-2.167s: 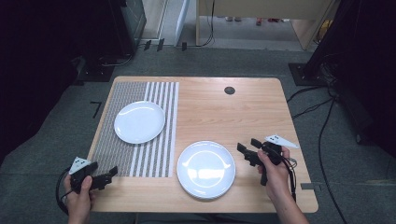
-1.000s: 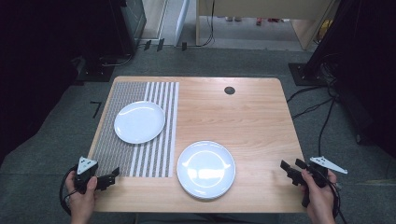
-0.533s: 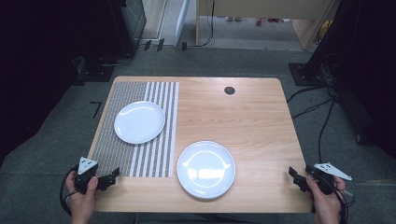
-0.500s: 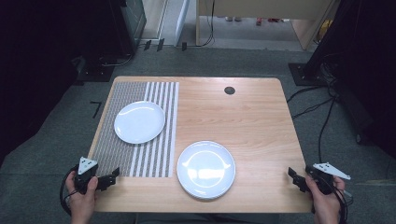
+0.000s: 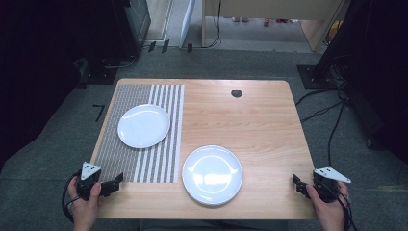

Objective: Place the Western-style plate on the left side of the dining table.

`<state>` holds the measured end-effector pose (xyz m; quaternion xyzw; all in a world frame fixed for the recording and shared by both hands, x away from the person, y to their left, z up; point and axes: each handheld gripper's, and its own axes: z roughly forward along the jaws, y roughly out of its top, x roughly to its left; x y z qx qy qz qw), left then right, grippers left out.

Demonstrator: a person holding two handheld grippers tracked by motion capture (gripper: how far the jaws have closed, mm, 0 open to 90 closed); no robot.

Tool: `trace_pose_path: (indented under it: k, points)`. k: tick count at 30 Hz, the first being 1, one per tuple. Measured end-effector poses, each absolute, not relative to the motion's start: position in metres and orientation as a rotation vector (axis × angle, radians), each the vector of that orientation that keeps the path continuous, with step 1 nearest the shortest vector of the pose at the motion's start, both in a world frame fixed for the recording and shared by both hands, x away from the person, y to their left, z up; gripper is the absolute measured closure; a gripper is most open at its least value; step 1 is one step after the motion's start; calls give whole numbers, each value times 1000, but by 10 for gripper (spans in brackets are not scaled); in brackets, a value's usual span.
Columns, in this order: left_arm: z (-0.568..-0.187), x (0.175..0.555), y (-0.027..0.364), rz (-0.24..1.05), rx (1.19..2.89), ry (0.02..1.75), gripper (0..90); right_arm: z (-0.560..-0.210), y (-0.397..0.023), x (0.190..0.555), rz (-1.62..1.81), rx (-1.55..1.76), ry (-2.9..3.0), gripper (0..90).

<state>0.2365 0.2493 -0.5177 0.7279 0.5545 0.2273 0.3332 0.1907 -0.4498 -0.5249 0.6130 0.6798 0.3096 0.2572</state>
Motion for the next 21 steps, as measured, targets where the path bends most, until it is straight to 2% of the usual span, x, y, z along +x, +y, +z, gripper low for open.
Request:
trace_pose_path:
  k: [4, 21]
  points:
    - [-518, 237, 245, 628, 1932, 1448, 88, -525, -449, 193, 835, 1666, 1855, 135]
    - [-518, 237, 245, 627, 1933, 1448, 88, -525, -447, 195, 825, 1682, 1841, 115]
